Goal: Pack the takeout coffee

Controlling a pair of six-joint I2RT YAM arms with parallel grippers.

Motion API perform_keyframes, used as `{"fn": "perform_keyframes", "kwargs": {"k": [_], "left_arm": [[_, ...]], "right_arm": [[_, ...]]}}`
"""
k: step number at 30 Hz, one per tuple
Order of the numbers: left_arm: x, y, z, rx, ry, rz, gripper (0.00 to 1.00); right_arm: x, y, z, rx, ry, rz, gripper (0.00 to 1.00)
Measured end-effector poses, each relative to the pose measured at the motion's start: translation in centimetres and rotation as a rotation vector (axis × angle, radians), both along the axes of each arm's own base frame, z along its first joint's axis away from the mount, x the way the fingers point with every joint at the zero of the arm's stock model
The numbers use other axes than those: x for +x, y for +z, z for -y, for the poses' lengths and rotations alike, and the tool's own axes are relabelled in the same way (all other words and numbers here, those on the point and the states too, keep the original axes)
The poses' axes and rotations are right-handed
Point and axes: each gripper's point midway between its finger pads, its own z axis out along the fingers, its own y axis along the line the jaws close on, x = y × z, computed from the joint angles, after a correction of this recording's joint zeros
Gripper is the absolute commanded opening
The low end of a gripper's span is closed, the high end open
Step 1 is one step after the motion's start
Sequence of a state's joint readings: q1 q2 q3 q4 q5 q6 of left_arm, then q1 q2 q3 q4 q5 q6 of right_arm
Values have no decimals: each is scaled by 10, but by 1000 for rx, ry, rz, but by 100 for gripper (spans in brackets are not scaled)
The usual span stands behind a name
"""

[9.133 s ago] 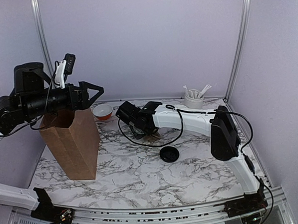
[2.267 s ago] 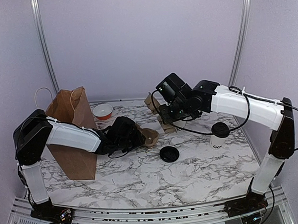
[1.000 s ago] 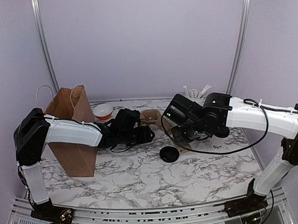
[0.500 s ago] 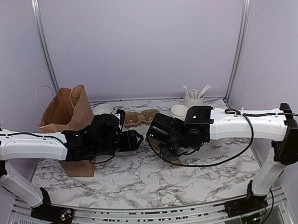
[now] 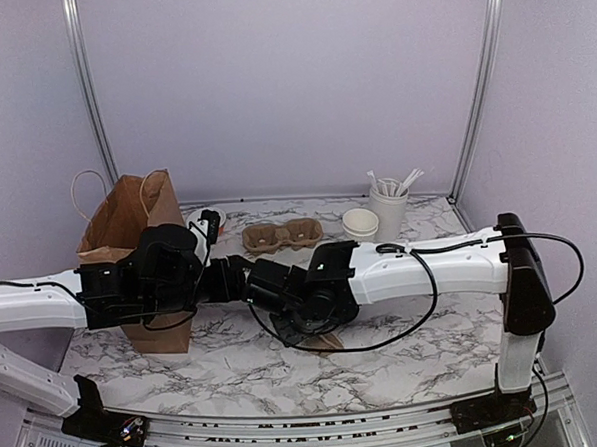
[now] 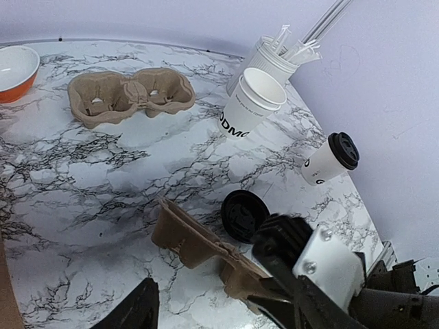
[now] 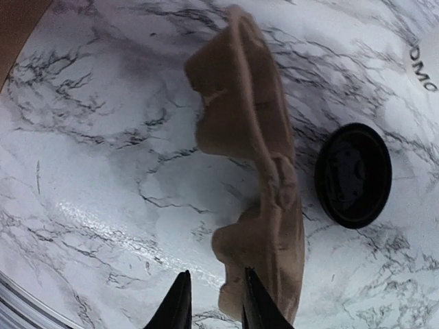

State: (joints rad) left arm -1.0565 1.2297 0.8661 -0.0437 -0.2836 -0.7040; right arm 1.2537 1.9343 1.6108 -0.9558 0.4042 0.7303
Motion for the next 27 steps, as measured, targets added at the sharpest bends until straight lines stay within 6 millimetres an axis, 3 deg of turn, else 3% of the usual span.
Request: {"fn": "perform_keyframes", "kwargs": {"k": [3, 9, 14, 17, 21, 24, 27], "left_arm": [[-3, 8, -8, 4, 2, 17, 68], [-7, 21, -17, -13, 3, 31, 68], [-8, 26, -19, -20, 4, 36, 69], [-8, 26, -19, -19, 5, 35, 68], [-8, 27, -19, -21, 5, 36, 69], [-7, 32, -18, -27, 5, 40, 69], [-7, 43, -17, -45, 4, 53, 69]], "right_arm": [[-9, -10, -25, 46, 37, -30, 35], [-21, -1, -56, 193, 105, -80, 43], [-29, 13, -58, 317, 145, -128, 44], [-21, 27, -50, 353, 121, -109, 45], [-3, 36, -7, 380, 42, -82, 46], [12, 33, 22, 385, -28, -77, 37], [20, 17, 36, 371, -69, -87, 27]]}}
